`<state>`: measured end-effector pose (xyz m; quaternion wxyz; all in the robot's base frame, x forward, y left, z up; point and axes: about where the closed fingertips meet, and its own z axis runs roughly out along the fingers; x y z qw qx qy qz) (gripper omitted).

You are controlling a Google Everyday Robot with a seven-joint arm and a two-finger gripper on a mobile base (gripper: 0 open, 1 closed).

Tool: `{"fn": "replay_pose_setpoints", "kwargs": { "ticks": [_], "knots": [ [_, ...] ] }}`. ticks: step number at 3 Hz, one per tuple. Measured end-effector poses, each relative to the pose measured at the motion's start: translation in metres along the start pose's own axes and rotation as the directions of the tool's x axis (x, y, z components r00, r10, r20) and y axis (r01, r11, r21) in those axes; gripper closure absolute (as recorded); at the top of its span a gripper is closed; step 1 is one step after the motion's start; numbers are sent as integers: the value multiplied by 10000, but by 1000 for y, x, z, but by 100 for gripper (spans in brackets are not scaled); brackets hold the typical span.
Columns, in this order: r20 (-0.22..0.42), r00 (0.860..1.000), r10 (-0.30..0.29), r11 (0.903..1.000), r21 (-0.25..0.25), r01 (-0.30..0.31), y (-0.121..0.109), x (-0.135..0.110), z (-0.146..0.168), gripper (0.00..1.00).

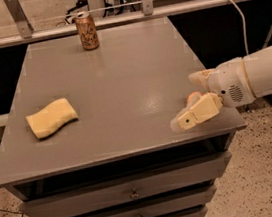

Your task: Pick orange

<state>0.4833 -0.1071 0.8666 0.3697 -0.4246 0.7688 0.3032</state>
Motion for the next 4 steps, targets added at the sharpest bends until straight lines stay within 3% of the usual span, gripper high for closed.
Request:
{"fn": "replay_pose_setpoints", "kwargs": {
  "ticks": [3,4],
  "knots": [
    [1020,9945,258,9885,1454,-406,-30,37,-23,0],
    [1216,9926,43,9837,1779,-260,-29,37,-22,18]
  ]
}}
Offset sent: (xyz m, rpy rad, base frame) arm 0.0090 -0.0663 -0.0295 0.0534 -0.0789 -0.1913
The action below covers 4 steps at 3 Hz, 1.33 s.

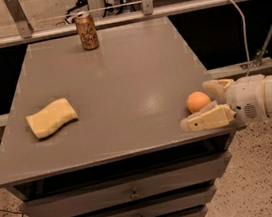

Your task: Pick orange

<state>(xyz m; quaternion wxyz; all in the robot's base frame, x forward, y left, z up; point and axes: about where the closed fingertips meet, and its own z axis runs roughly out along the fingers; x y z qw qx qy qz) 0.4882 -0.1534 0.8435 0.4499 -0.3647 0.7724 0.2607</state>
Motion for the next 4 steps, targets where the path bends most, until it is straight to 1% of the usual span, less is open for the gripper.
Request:
{"fn": "replay_pose_setpoints", "kwargs": {
  "ticks": [2,3,4],
  "knots": [
    [243,9996,-151,9992,387,142,8,3,7,65],
    [505,9984,-271,9985,499,246,3,-3,6,88],
    [1470,9885,-350,9977,627,260,-18,-24,0,100]
  ]
}}
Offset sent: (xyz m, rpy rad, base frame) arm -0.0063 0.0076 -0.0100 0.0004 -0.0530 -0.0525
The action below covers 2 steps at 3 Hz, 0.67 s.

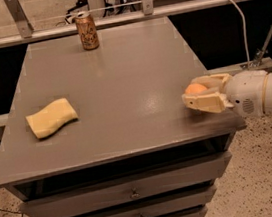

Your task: Pick orange

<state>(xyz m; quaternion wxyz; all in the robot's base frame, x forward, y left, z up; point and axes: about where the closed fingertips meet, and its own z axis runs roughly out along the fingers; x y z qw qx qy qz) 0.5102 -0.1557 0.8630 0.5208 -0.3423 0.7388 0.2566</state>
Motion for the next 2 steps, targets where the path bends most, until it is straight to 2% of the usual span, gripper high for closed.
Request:
{"fn": "replay_pose_setpoints", "kwargs": {
  "ticks": [1,2],
  "knots": [
    [1421,9897,145,9998,99,-161,-29,-25,-7,100],
    [1496,9886,166,9998,82,-180,-31,-27,-6,100]
  ]
}}
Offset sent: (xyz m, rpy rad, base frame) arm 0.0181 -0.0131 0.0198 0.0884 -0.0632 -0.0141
